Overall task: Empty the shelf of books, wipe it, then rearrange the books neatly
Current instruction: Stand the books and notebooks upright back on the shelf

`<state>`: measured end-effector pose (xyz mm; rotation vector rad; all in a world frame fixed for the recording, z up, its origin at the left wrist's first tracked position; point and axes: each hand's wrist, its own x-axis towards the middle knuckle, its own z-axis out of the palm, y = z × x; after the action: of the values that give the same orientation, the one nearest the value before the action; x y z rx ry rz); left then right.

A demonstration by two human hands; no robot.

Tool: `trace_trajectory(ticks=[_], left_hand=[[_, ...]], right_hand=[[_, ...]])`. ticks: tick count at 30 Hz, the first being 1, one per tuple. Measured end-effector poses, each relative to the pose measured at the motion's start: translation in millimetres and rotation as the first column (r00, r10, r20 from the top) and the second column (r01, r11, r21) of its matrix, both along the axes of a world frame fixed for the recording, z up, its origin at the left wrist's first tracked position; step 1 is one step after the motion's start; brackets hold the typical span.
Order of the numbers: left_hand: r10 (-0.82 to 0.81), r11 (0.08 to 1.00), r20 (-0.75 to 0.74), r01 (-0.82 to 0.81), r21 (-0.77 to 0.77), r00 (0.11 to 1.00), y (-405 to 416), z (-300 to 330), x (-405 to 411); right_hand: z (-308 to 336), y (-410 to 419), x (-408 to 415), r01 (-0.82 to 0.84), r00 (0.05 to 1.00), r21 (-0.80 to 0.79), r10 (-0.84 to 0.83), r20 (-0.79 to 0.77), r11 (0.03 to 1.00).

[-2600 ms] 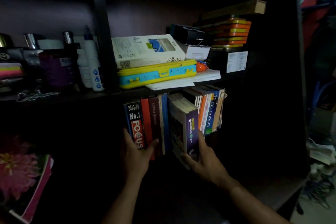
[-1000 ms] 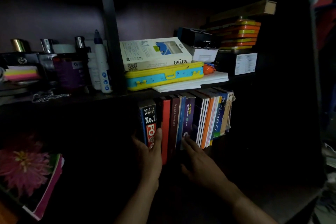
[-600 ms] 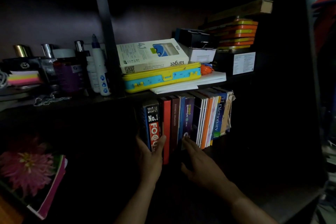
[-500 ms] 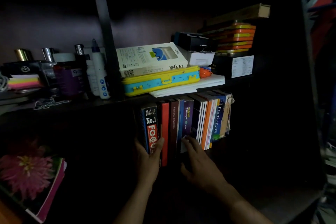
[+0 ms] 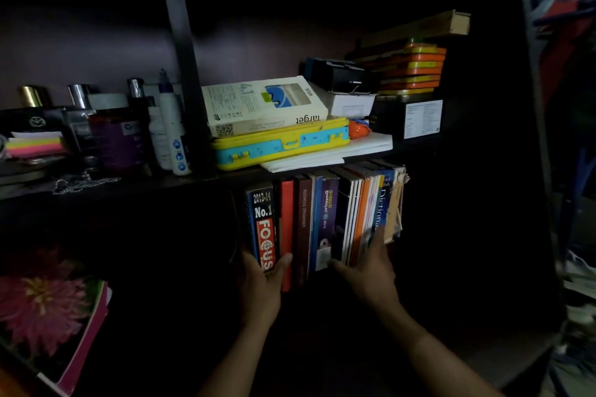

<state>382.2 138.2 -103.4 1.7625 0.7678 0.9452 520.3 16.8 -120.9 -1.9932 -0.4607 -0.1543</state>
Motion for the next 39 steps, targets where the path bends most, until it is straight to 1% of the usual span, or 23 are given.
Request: trace_trajectory(ticks=[2, 5, 9, 13, 17, 20, 21, 22, 23, 24, 25, 26, 27, 28, 31, 34, 37, 39], left_hand=[[-0.003, 1.000, 0.006, 0.003, -0.014, 1.000, 3, -3, 1], [0.012, 0.999, -0.009, -0.012, 0.029, 1.000, 6, -6, 3], [0.045, 0.997, -0.056, -0.041, 0.067, 0.997, 11, -7, 2], [0.078, 0.992, -0.109, -0.066, 0.110, 0.991, 11, -8, 0], [0.079, 0.986, -0.191, -0.047, 0.163, 0.978, 6, -6, 5], [0.081, 0.982, -0.214, -0.040, 0.187, 0.973, 3, -2, 3], [0.078, 0.982, -0.197, -0.041, 0.185, 0.977, 1, 0, 1], [0.089, 0.980, -0.167, -0.056, 0.189, 0.982, -1, 3, -2], [0.121, 0.972, -0.139, -0.089, 0.217, 0.983, -4, 2, -4], [0.151, 0.960, -0.131, -0.114, 0.257, 0.980, -5, 4, -5], [0.175, 0.947, -0.148, -0.125, 0.297, 0.973, -5, 2, -6], [0.180, 0.938, -0.174, -0.115, 0.327, 0.968, -5, 2, -6], [0.178, 0.933, -0.201, -0.101, 0.345, 0.963, -4, 3, -6], [0.174, 0.932, -0.220, -0.089, 0.352, 0.960, -4, 2, -6], [0.201, 0.919, -0.231, -0.102, 0.380, 0.952, 1, -2, -2], [0.208, 0.929, -0.245, -0.113, 0.352, 0.947, 4, -5, 3], [0.135, 0.965, -0.192, -0.085, 0.249, 0.972, 2, -1, -3], [0.061, 0.986, -0.183, -0.031, 0.164, 0.981, -4, 5, -11]], right_hand=[[4, 4, 6, 0.034, 0.999, 0.038, -0.033, -0.018, 0.999], [5, 9, 13, 0.028, 0.999, -0.025, -0.027, 0.029, 0.999], [2, 9, 13, 0.011, 0.998, -0.028, -0.009, 0.054, 1.000], [5, 9, 12, -0.016, 0.999, -0.024, 0.017, 0.033, 1.000], [6, 9, 9, -0.011, 0.999, -0.053, 0.014, 0.042, 0.999], [7, 6, 4, 0.002, 1.000, -0.076, 0.000, 0.023, 0.997], [10, 3, 0, 0.034, 0.998, -0.076, -0.030, 0.059, 0.997], [13, -1, -5, 0.071, 0.987, -0.073, -0.059, 0.150, 0.995], [13, -4, -10, 0.074, 0.956, -0.078, -0.048, 0.291, 0.994], [14, -5, -16, 0.002, 0.900, -0.103, 0.043, 0.433, 0.995], [12, -3, -23, -0.111, 0.824, -0.175, 0.189, 0.534, 0.978], [9, -1, -29, -0.204, 0.743, -0.269, 0.328, 0.583, 0.941], [7, 1, -31, -0.259, 0.681, -0.346, 0.424, 0.597, 0.902], [4, 3, -29, -0.279, 0.657, -0.389, 0.470, 0.590, 0.878], [-3, 8, -21, -0.245, 0.656, -0.427, 0.473, 0.588, 0.870], [-3, 10, -19, -0.247, 0.668, -0.442, 0.483, 0.567, 0.862], [0, 4, -27, -0.276, 0.673, -0.445, 0.501, 0.544, 0.852], [1, -5, -33, -0.282, 0.688, -0.453, 0.508, 0.519, 0.845]])
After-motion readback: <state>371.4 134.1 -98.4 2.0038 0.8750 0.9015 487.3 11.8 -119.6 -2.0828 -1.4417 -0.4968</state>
